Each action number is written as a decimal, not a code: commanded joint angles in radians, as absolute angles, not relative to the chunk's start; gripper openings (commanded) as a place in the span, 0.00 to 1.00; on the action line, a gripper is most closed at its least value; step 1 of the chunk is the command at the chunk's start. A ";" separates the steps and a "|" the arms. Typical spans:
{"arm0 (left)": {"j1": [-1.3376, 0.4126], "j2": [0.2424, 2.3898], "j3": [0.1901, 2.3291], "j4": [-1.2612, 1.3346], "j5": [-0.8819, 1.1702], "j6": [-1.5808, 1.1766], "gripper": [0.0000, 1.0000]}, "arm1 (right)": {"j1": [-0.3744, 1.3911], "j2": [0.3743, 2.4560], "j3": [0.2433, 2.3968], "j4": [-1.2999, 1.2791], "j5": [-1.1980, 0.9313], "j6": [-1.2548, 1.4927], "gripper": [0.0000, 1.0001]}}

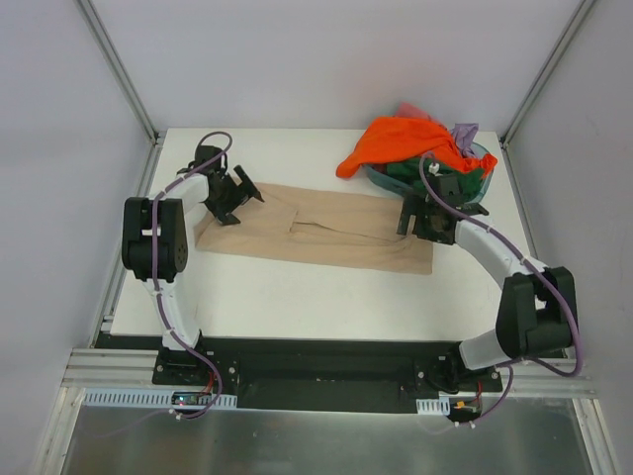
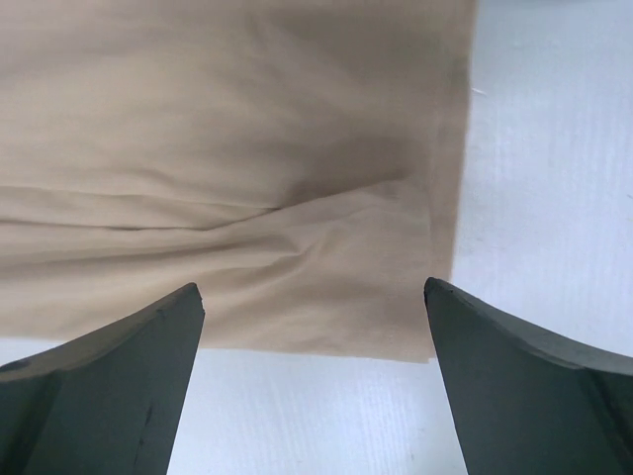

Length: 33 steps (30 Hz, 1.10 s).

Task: Fold and stack the t-shirts
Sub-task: Rotate the tshirt 90 degrees

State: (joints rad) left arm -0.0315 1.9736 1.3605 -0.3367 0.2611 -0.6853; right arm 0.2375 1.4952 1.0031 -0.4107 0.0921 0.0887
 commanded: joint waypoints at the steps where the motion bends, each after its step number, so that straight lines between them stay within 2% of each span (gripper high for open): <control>1: -0.014 2.023 1.387 -0.374 0.206 -0.638 0.99 | 0.239 1.446 0.956 -0.316 -0.148 0.060 0.96; 7: -0.008 2.037 1.414 -0.391 0.179 -0.640 0.99 | 0.239 1.623 1.017 -0.236 -0.196 0.022 0.96; 9: -0.008 2.039 1.413 -0.397 0.175 -0.641 0.99 | 0.239 1.681 1.069 -0.250 -0.105 0.026 0.96; 12: -0.008 2.040 1.404 -0.397 0.163 -0.646 0.99 | 0.230 1.776 1.166 -0.429 0.111 0.075 0.96; 15: 0.014 2.045 1.408 -0.402 0.155 -0.647 0.99 | 0.215 1.799 1.146 -0.471 0.120 0.098 0.96; 21: 0.021 2.072 1.448 -0.405 0.178 -0.655 0.99 | 0.233 1.705 1.017 -0.375 -0.058 0.110 0.96; 25: 0.028 2.126 1.551 -0.414 0.196 -0.681 0.99 | 0.300 1.600 0.882 -0.342 -0.144 0.169 0.96; 33: 0.006 2.353 1.929 -0.414 0.405 -0.857 0.99 | 0.670 1.401 0.674 -0.321 -0.149 0.365 0.96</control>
